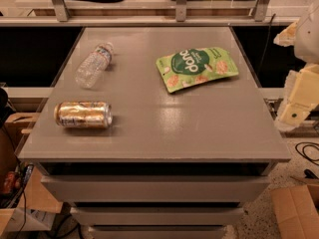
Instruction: Pick orange can
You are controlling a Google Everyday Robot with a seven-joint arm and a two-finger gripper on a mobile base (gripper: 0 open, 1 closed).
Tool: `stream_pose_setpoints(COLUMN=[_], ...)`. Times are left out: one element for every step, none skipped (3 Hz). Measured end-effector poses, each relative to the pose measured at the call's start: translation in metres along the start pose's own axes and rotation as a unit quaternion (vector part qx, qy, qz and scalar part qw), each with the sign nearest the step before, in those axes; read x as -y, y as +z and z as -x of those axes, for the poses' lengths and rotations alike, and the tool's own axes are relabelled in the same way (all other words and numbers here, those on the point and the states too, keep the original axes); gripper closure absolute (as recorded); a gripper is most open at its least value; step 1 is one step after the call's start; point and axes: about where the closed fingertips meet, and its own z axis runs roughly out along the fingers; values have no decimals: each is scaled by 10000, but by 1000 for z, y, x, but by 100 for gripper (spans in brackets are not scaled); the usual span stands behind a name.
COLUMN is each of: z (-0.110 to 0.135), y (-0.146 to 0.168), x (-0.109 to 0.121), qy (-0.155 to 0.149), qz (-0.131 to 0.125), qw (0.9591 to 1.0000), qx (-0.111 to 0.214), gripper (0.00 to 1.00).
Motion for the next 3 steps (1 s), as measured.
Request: stream_pose_setpoints(z=[7,32,83], y=[-3,-2,6], x=[2,8,17], qy=[13,-43,-245], qz=[-27,64,191], qw=[10000,10000,9992], qx=[36,48,245], gripper=[0,0,0])
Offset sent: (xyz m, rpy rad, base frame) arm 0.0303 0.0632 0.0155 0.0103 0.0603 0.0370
